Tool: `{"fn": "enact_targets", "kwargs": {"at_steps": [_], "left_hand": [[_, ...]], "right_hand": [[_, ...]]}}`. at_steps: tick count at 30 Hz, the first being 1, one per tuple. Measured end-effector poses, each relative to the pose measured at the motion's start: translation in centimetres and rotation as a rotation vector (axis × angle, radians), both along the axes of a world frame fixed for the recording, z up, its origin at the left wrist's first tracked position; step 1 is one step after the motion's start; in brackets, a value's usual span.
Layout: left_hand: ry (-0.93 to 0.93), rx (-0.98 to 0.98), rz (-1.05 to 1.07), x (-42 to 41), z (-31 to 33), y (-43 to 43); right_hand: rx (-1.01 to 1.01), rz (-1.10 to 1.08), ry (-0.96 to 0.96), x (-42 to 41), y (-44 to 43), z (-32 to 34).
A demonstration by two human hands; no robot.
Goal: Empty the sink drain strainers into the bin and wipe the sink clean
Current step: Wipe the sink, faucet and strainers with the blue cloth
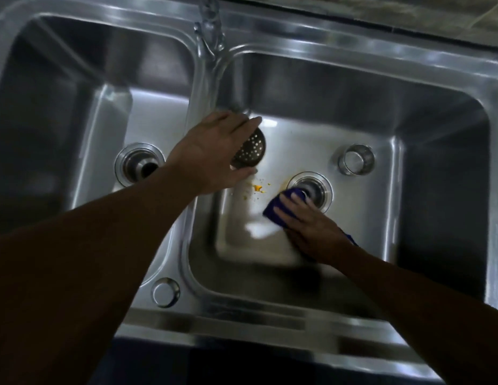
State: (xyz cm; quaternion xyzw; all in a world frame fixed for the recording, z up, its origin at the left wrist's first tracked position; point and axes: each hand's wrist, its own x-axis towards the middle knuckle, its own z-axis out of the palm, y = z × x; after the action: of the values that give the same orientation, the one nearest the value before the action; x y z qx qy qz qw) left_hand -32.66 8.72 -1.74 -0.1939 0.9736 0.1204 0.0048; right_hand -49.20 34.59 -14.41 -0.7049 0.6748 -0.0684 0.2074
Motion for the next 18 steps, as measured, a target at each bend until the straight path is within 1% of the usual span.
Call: {"fn": "enact_targets", "kwargs": {"at_steps": [3,4,6,7,10,11,13,14,15,16,18], "left_hand": [[0.035,-0.024,-0.029,0.0,-0.3,-0.2],[0.036,-0.034,-0.040,0.0,-0.4,-0.3],[0.031,-0.035,-0.047,-0.1,-0.5,-0.4],[0.030,-0.035,-0.046,-0.1,-0.5,-0.4],[0.029,-0.046,-0.050,-0.1,-0.4,-0.4],[0.026,-0.049,-0.051,-0.1,-0.4,-0.4],[0.026,-0.061,-0.048,-0.1,-0.3,-0.2],[0.028,-0.068,-0.047,-0.1,-0.3,-0.1],[0.031,-0.070,-0.046,-0.1,-0.2,-0.1],[0.036,-0.071,-0.045,-0.1,-0.2,-0.1],[0.044,-0.077,-0.036,-0.1,-0.1,-0.1]], "right_hand": [[0.021,-0.348,0.013,2.4,-5.0,-0.9],[0.026,-0.411,0.033,3.1,-6.2,-1.3],[0.017,-0.407,0.073,4.2,-8.1,-1.7],[0.015,-0.364,0.063,4.7,-9.0,-1.7],[0.037,-0.136,0.062,6.4,-10.8,-1.9],[0.037,-0.077,0.026,7.2,-10.5,-2.0],[0.051,0.086,-0.095,7.9,-8.3,-1.8],[0.045,0.226,-0.123,7.6,-6.8,-1.6],[0.029,0.365,-0.134,7.1,-5.3,-1.6],[0.032,0.455,-0.139,6.5,-3.9,-1.7],[0.039,0.541,-0.123,5.5,-2.5,-1.8]]}}
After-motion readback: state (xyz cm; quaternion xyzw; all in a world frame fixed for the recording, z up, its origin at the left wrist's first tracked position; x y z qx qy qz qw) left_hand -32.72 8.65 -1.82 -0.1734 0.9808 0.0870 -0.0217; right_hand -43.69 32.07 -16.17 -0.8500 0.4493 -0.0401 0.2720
